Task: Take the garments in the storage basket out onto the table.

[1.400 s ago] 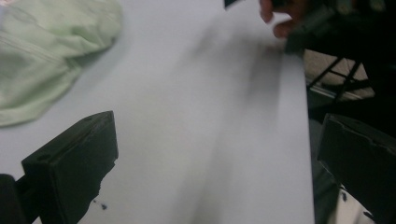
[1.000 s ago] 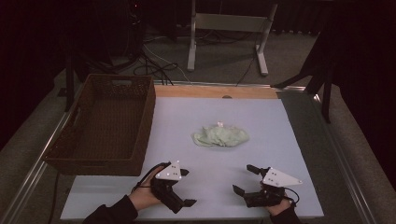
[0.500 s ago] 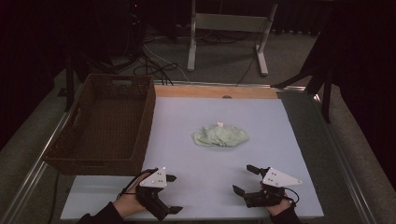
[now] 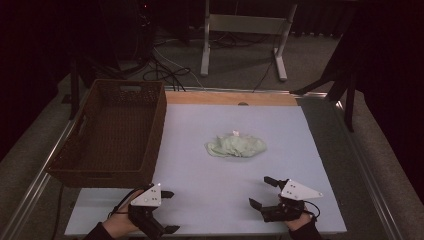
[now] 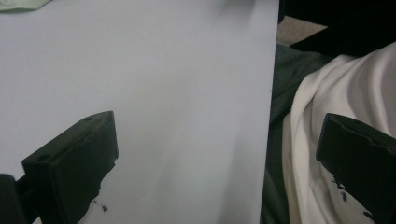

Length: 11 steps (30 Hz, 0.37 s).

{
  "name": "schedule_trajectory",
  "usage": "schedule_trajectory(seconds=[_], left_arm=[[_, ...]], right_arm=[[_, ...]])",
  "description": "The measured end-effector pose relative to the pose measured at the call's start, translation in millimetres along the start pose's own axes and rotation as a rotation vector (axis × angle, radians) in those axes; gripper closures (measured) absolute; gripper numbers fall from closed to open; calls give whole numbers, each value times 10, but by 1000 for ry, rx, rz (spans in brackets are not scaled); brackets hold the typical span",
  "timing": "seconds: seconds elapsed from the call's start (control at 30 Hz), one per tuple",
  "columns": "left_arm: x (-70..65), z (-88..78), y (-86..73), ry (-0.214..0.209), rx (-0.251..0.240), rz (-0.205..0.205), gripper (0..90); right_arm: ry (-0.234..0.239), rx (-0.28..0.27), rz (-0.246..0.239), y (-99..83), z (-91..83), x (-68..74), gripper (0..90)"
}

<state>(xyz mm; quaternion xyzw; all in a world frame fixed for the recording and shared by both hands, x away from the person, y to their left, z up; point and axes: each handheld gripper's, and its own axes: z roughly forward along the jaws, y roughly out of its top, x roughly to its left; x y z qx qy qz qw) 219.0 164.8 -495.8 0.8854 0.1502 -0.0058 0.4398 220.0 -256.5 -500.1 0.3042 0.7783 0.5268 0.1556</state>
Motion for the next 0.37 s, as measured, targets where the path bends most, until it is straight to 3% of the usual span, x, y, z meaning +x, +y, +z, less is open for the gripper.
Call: schedule_trajectory(seconds=[0.37], left_arm=[[36, -9, -19, -4, -6, -4, 0]], right_arm=[[2, 5, 3, -2, 4, -8, 96]])
